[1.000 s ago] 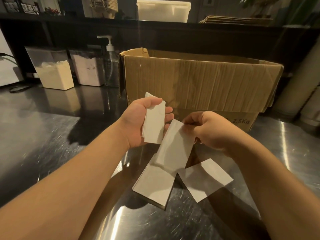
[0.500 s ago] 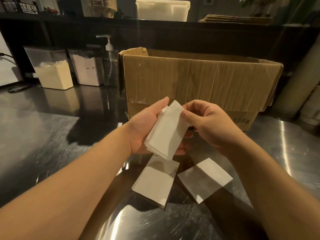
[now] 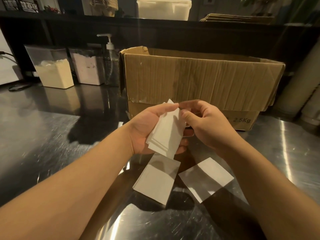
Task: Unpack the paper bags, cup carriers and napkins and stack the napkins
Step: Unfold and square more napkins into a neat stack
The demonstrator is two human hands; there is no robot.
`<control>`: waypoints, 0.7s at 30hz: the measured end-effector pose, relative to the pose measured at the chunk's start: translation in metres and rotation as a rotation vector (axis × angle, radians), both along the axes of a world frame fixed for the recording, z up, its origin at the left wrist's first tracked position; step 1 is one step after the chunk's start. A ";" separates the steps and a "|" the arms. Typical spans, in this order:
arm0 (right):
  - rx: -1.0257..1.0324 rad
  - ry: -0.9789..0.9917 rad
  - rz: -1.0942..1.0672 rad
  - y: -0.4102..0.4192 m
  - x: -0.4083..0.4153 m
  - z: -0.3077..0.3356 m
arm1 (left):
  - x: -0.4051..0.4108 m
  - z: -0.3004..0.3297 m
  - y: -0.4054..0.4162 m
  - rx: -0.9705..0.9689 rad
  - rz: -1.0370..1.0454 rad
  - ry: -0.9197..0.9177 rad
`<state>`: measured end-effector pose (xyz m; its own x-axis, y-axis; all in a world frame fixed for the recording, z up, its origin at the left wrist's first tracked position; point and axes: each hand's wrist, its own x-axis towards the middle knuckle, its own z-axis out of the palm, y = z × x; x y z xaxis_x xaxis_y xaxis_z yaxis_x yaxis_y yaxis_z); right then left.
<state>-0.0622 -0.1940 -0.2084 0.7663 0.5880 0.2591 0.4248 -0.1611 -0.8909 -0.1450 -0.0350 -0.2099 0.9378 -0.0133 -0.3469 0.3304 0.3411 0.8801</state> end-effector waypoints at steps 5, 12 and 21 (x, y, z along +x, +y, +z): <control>-0.004 -0.032 0.008 0.001 0.001 -0.002 | 0.000 0.000 0.000 -0.024 0.020 0.017; -0.001 -0.062 -0.082 0.002 0.004 -0.002 | -0.002 0.004 0.008 -0.091 0.018 -0.057; -0.042 -0.270 0.039 0.002 -0.002 -0.004 | -0.004 0.000 0.005 0.121 -0.040 -0.079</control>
